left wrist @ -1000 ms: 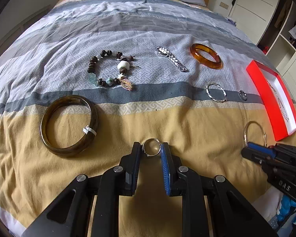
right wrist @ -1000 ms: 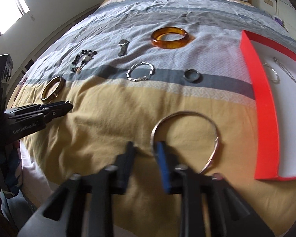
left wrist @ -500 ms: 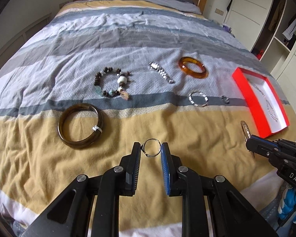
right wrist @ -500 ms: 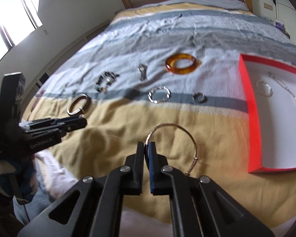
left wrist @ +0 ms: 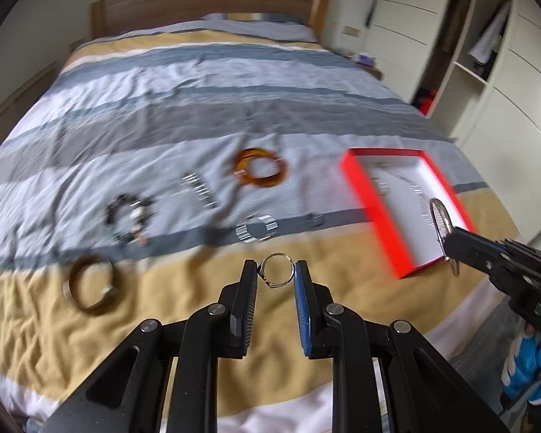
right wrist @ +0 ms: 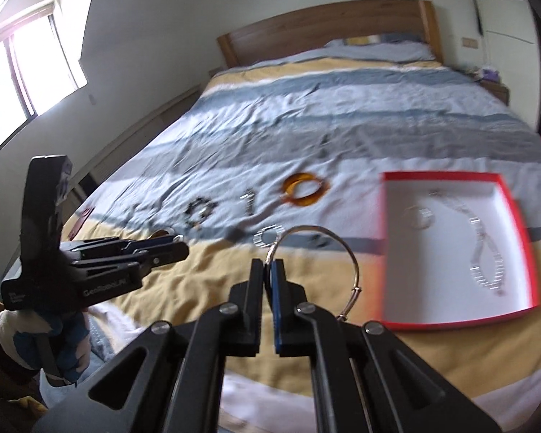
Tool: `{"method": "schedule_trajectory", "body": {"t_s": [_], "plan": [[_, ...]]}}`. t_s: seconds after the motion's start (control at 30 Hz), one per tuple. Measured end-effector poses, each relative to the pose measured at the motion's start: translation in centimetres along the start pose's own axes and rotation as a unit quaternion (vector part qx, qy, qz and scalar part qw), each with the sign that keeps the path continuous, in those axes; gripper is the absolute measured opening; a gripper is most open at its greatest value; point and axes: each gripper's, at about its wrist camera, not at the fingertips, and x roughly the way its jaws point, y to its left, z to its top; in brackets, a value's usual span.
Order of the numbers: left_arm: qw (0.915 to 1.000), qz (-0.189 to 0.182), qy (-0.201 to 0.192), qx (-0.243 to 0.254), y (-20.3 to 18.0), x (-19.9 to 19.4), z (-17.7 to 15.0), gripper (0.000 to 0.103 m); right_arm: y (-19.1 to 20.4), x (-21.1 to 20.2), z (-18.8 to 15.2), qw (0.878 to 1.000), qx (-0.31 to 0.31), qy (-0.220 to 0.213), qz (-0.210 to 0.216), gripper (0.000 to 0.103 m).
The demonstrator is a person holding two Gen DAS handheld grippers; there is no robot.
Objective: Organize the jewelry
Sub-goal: 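Carry ring and open bangle into the red box and open both tools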
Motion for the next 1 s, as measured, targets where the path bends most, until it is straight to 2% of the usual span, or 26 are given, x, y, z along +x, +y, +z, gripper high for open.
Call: {"method": "schedule_trajectory", "body": {"t_s": [0.27,0.5,0.73,1.0], "plan": [[0.9962,-0.066,0.008,0.056,-8.9,4.4,3.9,0.020,-8.4,-2.4,1.5,0.997,0.016,-0.008,-0.078,0.004],[0.9883,-0.100,0.039,0.108,-15.5,10.4,4.9,0.020,-15.0,0.5,0.5,0.992,0.026,0.037,-0.121,0.004],[0.9839,-0.086,0.086,0.131,-17.7,16.1,3.3,0.020,-18.6,3.8,-2.1,0.988,0.040,0.086,-0.125,0.004],[0.9833,-0.063,0.095,0.142,-18.0,18.0,2.7,0.021,-19.7,4.8,-2.7,0.985,0.045,0.103,-0.130,0.004]]}}
